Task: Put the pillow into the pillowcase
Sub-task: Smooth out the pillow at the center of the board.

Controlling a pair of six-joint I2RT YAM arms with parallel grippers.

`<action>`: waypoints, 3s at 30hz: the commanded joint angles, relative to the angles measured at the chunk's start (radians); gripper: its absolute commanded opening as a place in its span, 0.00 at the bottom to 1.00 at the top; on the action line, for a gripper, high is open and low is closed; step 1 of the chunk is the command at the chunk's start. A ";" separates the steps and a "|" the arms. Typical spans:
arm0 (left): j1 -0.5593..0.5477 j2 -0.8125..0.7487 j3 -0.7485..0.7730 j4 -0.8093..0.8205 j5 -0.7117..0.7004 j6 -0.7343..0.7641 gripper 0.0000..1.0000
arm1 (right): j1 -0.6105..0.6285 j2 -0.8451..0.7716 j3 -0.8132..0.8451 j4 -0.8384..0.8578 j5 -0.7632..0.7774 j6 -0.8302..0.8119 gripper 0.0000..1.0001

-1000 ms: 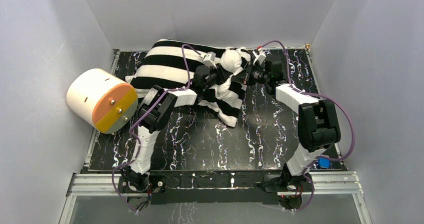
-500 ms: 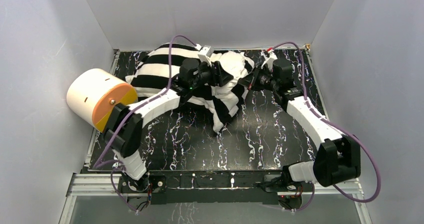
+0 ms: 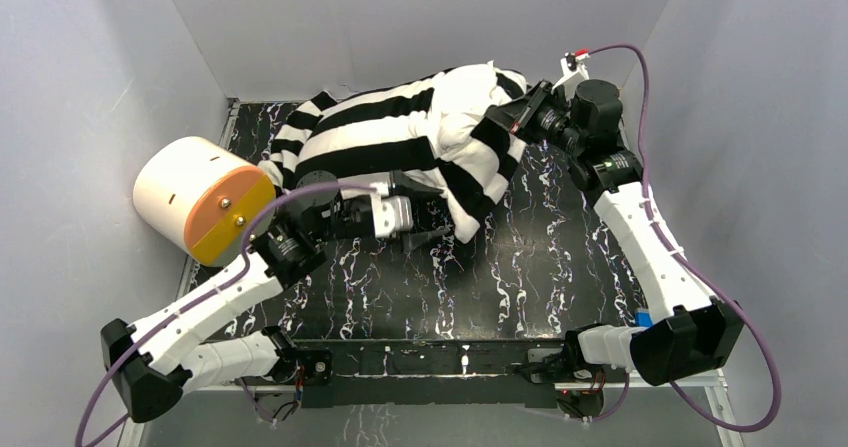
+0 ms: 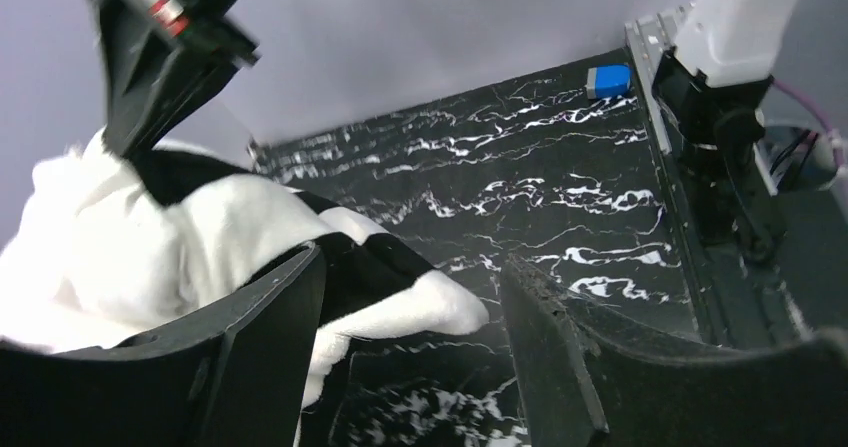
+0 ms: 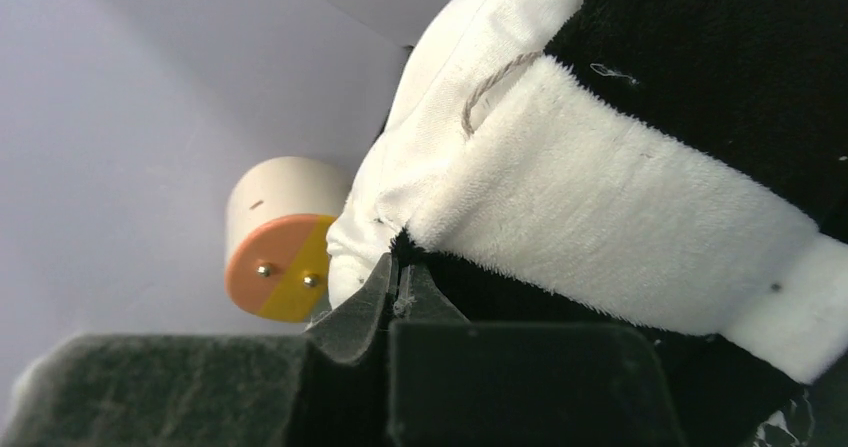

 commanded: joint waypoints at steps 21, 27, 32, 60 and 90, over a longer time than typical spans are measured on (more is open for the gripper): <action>-0.339 0.310 -0.058 0.243 -0.511 0.879 0.74 | 0.014 -0.068 0.184 0.129 0.031 0.213 0.00; -0.338 0.423 0.005 0.329 -0.611 0.961 0.68 | 0.014 -0.075 0.158 0.163 0.020 0.230 0.00; -0.337 0.453 0.073 0.469 -0.675 0.890 0.00 | 0.015 -0.085 0.164 0.145 0.024 0.175 0.00; 0.003 0.703 1.424 -0.190 -0.800 -0.147 0.00 | 0.012 -0.569 -0.303 -0.024 -0.080 -0.808 0.84; 0.111 0.607 1.299 -0.123 -0.775 -0.175 0.00 | -0.155 -0.156 -0.179 0.112 0.176 -1.263 0.89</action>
